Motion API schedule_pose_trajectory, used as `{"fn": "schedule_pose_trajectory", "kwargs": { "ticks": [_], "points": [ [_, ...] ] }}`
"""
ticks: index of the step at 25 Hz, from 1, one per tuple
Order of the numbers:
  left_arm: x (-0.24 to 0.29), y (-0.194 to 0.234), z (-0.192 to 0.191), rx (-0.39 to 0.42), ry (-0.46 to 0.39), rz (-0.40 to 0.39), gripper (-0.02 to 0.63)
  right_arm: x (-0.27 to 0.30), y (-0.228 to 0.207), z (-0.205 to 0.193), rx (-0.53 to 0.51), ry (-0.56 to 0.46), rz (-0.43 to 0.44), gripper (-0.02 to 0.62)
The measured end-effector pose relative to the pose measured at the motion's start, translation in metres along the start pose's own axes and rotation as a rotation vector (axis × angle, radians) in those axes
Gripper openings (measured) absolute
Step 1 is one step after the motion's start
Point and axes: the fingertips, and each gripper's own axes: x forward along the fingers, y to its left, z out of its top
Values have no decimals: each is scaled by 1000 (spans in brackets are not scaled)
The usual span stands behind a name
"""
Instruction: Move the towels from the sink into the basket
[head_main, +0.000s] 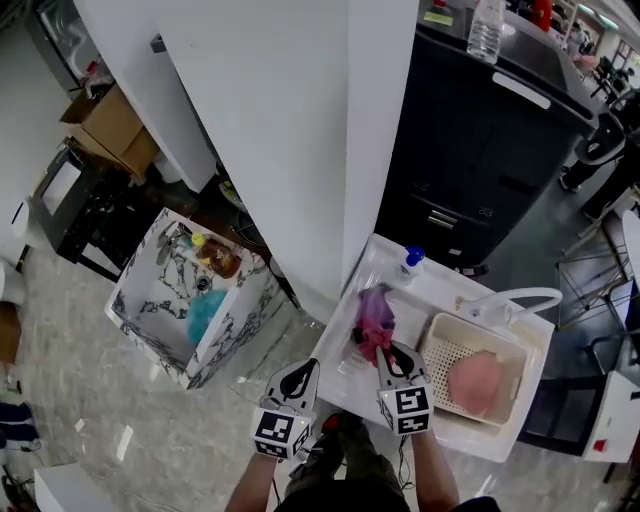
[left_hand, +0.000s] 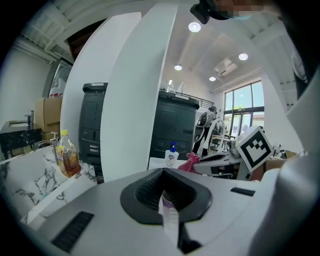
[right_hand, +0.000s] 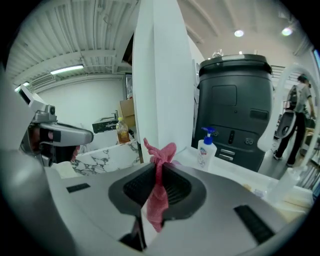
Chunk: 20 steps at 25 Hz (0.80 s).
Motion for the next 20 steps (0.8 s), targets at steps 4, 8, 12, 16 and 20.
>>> {"fn": "schedule_pose_trajectory", "kwargs": {
  "ticks": [4,8,12,16,20],
  "points": [
    [-6,-12,19,27,-35,-28,3,-25,-2,21,-11,-50,-29,63],
    [-12,-22,38,54,-67,-50,4,-48,2,38,-27,-87,-47,63],
    [-15,-32,54,77,-98,-77,3,-67,3,54,-30,-129,-73,63],
    [-19,-45,61,90,-115,-108,3,-85,1,63,-28,-161,-106,63],
    [-20,-57,66,107,-127,-148,3,-104,-5,69,-21,-191,-154,63]
  ]
}}
